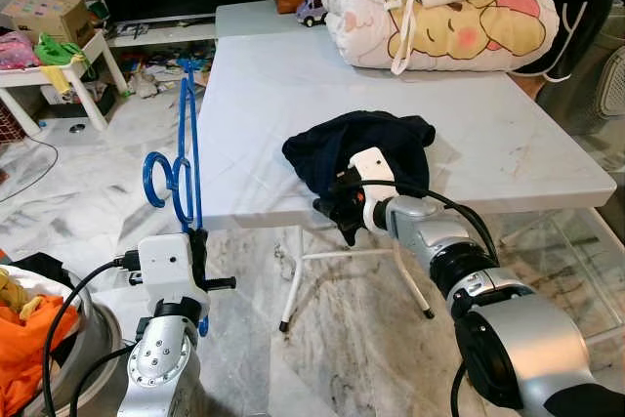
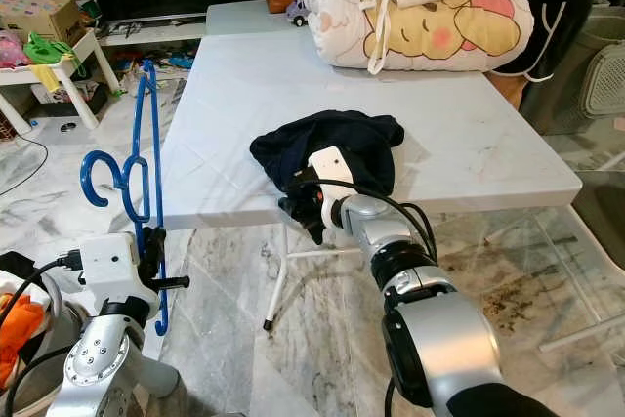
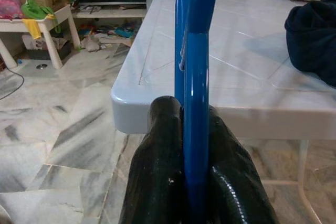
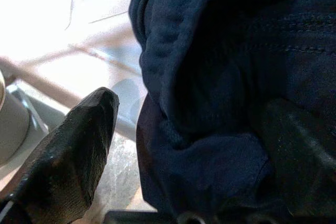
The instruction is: Hang hanger
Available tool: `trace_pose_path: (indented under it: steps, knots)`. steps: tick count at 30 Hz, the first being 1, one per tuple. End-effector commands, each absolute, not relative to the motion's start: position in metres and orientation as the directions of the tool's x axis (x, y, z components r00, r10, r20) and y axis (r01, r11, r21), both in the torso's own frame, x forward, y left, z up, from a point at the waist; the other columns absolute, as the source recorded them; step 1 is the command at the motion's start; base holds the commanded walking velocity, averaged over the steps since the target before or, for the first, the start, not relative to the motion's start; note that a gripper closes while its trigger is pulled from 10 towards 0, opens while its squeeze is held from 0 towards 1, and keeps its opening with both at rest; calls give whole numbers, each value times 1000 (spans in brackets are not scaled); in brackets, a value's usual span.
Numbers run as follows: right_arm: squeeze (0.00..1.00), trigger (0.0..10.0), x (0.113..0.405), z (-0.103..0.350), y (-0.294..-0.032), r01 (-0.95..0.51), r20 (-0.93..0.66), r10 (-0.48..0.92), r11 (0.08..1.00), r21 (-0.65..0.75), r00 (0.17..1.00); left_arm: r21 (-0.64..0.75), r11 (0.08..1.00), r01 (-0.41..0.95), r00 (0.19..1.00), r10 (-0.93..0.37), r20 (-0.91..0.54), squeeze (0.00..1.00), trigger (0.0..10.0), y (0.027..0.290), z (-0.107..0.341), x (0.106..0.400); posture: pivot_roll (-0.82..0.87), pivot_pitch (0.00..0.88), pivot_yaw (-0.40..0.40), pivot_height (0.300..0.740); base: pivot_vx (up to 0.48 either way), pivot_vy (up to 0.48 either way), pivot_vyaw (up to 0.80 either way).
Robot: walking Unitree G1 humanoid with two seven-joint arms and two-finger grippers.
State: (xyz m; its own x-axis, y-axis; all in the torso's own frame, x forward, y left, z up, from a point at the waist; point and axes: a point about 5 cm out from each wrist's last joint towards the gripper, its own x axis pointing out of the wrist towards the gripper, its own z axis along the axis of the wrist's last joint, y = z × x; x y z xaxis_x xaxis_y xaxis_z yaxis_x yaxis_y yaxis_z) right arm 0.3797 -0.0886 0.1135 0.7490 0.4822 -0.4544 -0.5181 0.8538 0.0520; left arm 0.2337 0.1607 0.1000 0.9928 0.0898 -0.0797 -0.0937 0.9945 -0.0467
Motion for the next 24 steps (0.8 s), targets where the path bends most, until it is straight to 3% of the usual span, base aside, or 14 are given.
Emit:
trace_pose_path:
  steps: [1, 8, 17, 21, 24]
  knots:
    - [914, 10000, 385, 123, -83, -485, -422, 460, 873, 54, 781, -41, 994, -103, 993, 101, -60, 0, 10000, 163, 106, 235, 54, 0, 31, 740, 0, 0, 0]
    - [914, 10000, 391, 138, -65, -369, -364, 426, 903, 219, 828, -39, 993, -113, 992, 110, -57, 0, 10000, 164, 107, 235, 67, 0, 24, 740, 0, 0, 0]
    - [871, 10000, 396, 163, -42, -312, -258, 387, 906, 287, 885, -32, 992, -126, 991, 124, -55, 0, 10000, 164, 107, 234, 81, 0, 17, 740, 0, 0, 0]
    - [792, 10000, 401, 179, -39, -297, -188, 367, 901, 316, 911, -29, 990, -137, 990, 135, -51, 0, 10000, 165, 108, 234, 90, 0, 12, 740, 0, 0, 0]
    - [682, 10000, 400, 180, -40, -380, -165, 417, 900, 216, 894, -44, 991, -126, 991, 124, -46, 0, 10000, 164, 109, 232, 93, 0, 8, 740, 0, 0, 0]
